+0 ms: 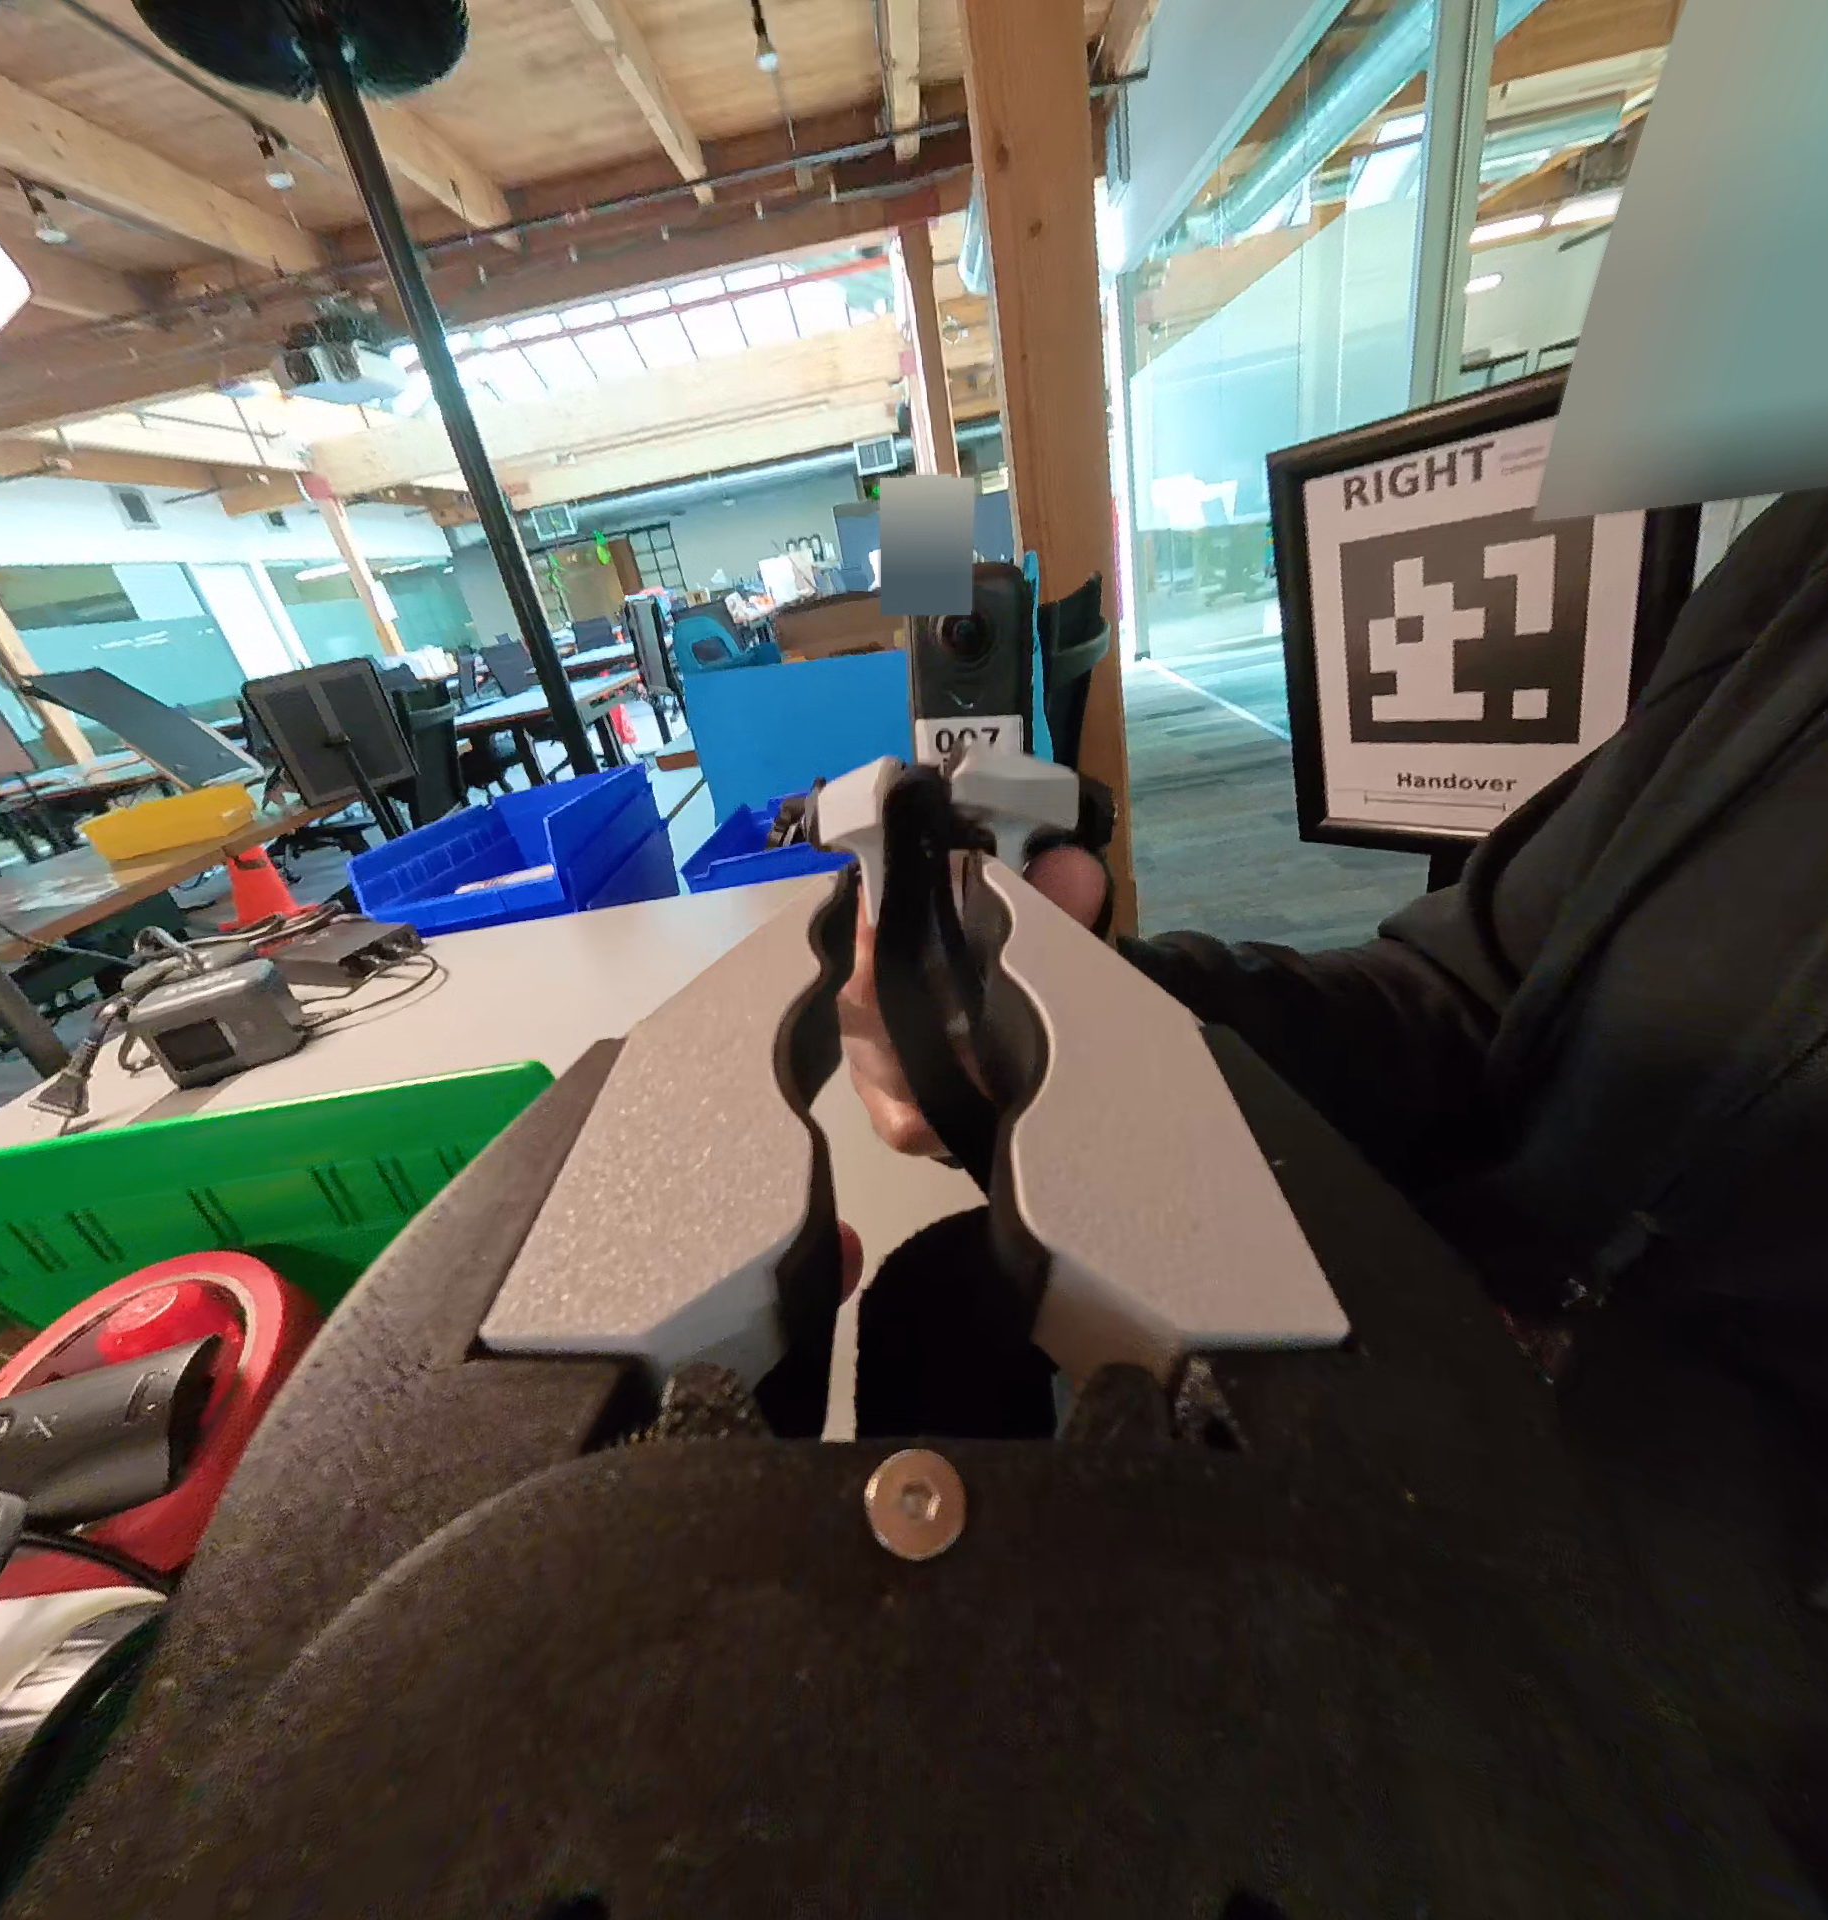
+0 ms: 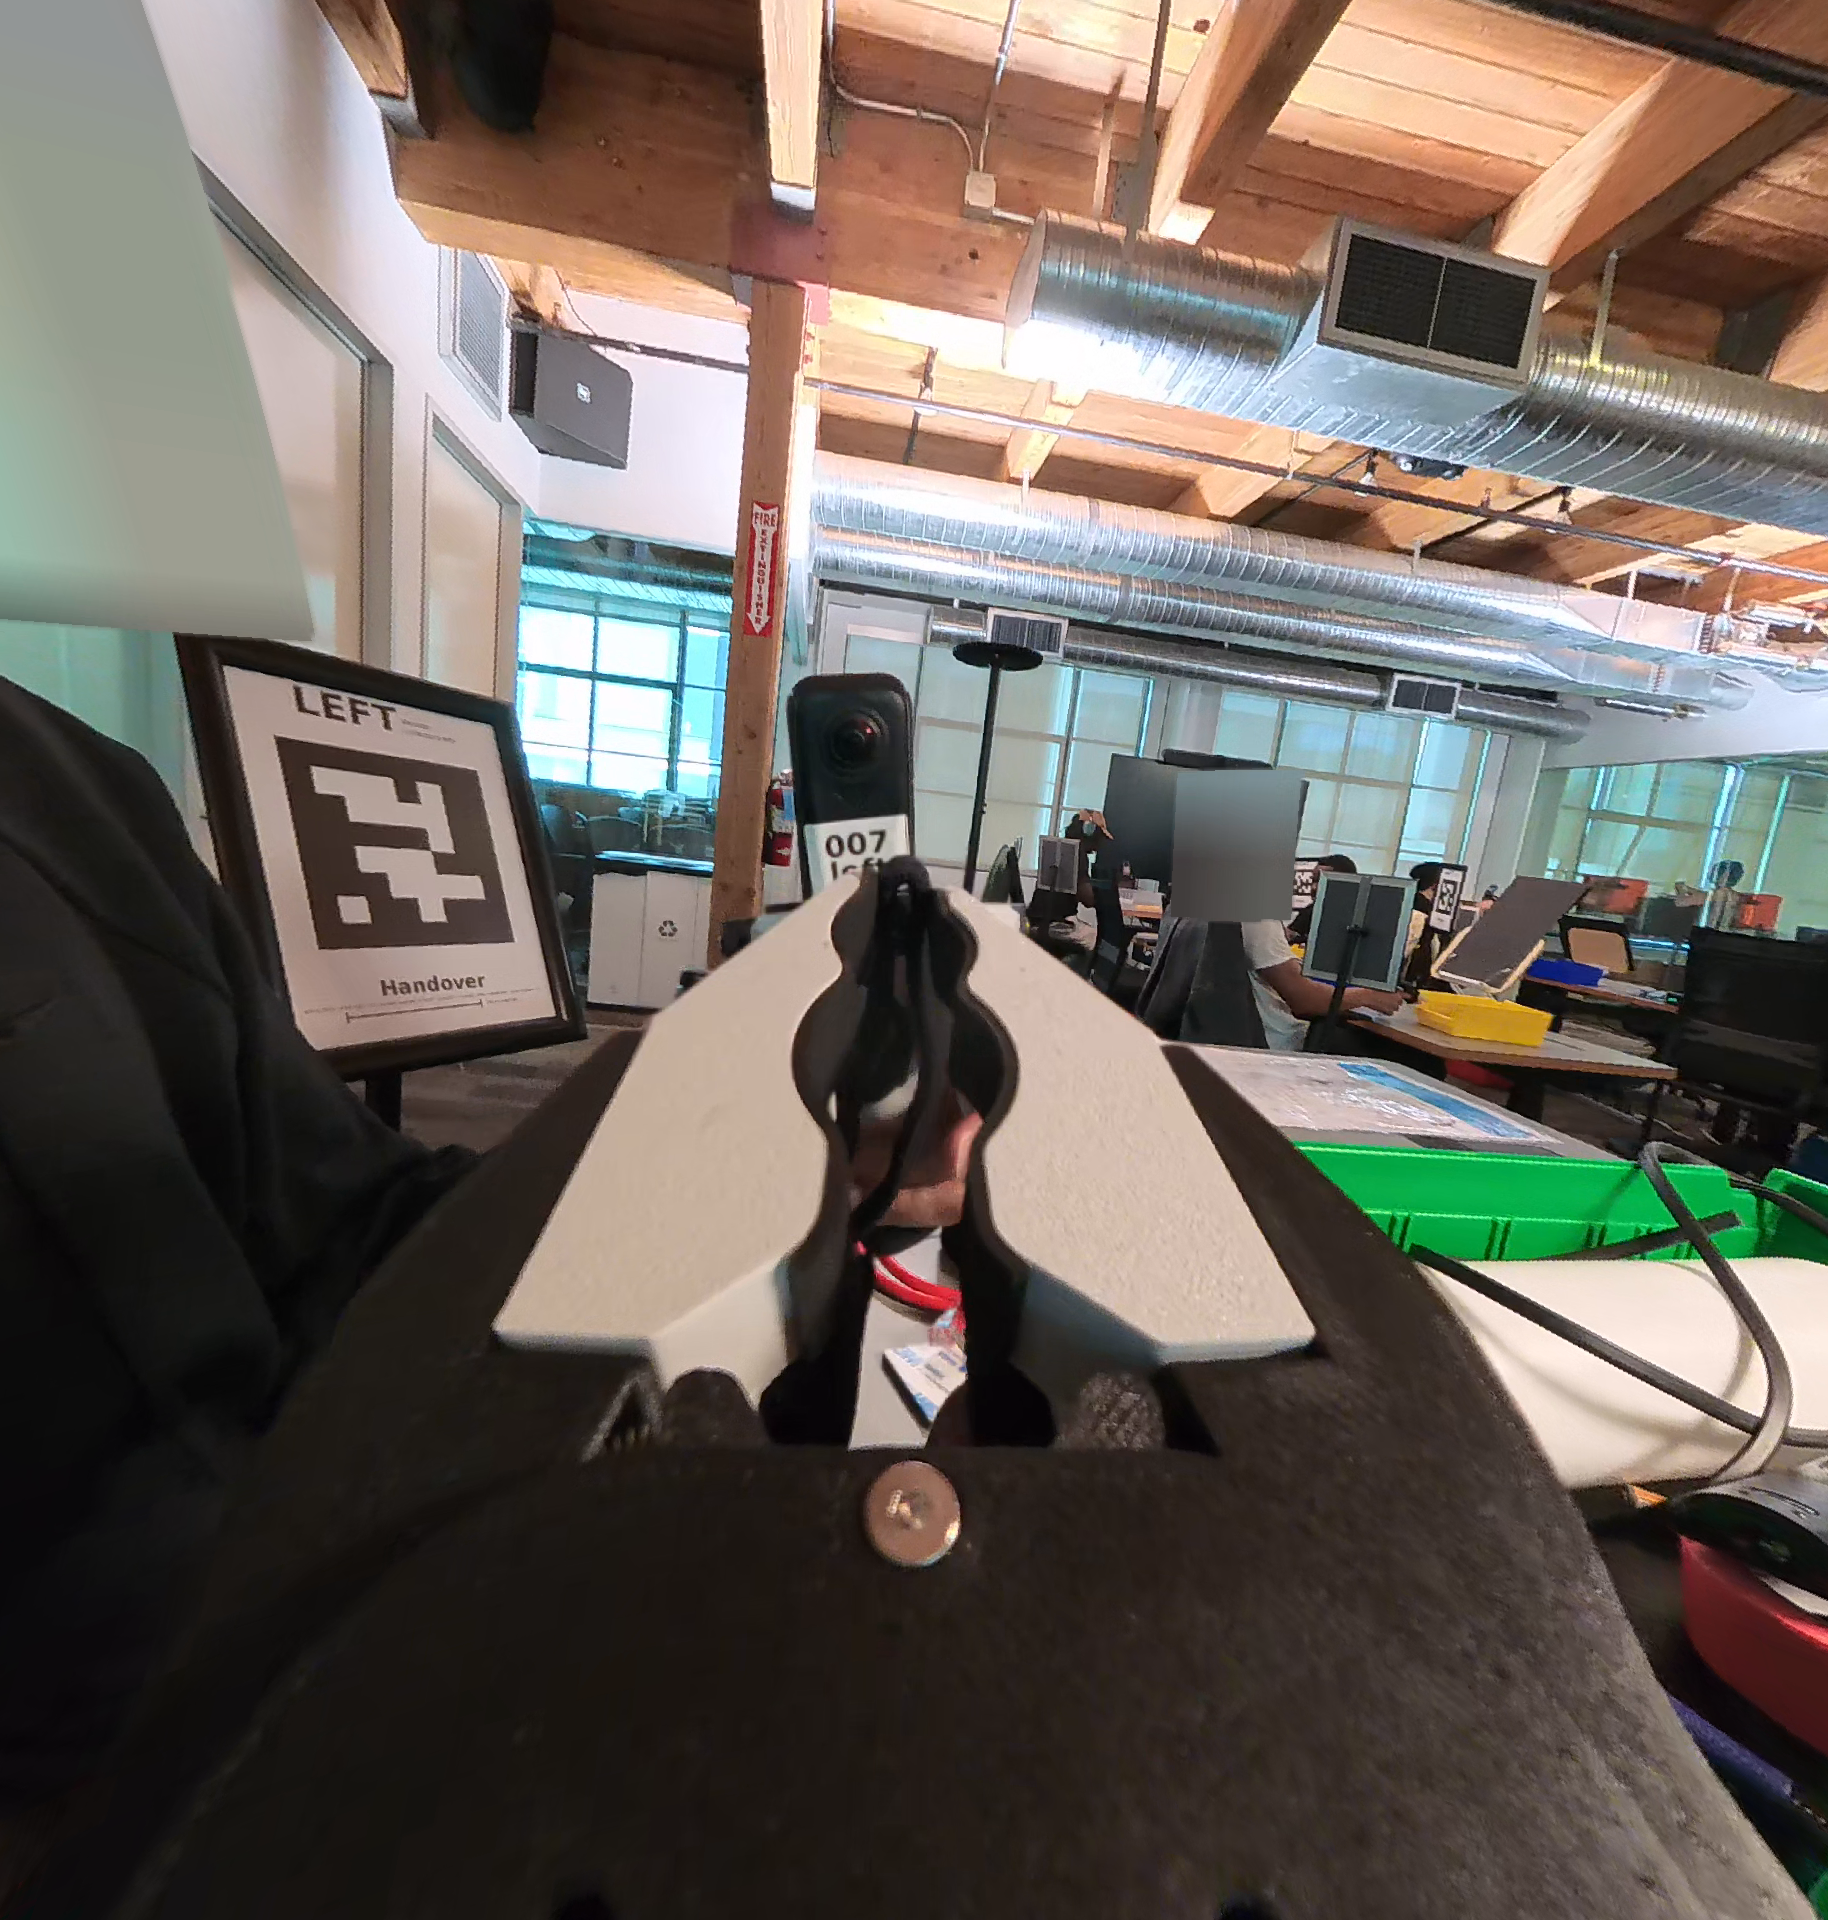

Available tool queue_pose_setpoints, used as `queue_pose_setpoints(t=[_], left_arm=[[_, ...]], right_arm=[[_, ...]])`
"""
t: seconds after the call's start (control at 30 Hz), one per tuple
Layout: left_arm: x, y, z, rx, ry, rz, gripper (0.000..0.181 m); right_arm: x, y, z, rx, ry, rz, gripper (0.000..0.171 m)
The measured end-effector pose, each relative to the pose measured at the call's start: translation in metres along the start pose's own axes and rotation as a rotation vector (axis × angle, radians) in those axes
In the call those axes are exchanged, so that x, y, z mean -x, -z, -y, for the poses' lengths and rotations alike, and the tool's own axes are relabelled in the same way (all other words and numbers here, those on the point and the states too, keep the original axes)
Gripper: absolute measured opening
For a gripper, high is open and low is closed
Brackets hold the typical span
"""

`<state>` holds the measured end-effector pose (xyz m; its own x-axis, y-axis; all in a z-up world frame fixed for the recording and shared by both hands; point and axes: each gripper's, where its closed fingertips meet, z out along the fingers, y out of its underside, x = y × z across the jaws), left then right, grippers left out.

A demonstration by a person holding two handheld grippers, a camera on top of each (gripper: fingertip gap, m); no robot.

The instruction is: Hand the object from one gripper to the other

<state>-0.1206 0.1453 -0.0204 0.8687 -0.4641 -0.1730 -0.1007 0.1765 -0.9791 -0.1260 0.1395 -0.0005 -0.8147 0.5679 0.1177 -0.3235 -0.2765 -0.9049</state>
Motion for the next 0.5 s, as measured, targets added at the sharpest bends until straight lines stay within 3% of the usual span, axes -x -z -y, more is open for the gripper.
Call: queue_pose_setpoints(t=[0.17,0.37,0.5], left_arm=[[-0.002,-0.003,-0.004,0.025,-0.025,-0.005,0.008],[0.005,-0.002,-0.001,0.011,-0.027,0.034,0.007],[0.005,-0.001,-0.001,0.015,-0.031,0.038,0.008]], right_arm=[[0.001,0.000,0.000,-0.004,-0.018,0.012,0.011],[-0.005,-0.002,-0.008,0.035,-0.049,-0.014,0.019],[-0.006,-0.003,-0.011,0.056,0.002,-0.039,0.008]])
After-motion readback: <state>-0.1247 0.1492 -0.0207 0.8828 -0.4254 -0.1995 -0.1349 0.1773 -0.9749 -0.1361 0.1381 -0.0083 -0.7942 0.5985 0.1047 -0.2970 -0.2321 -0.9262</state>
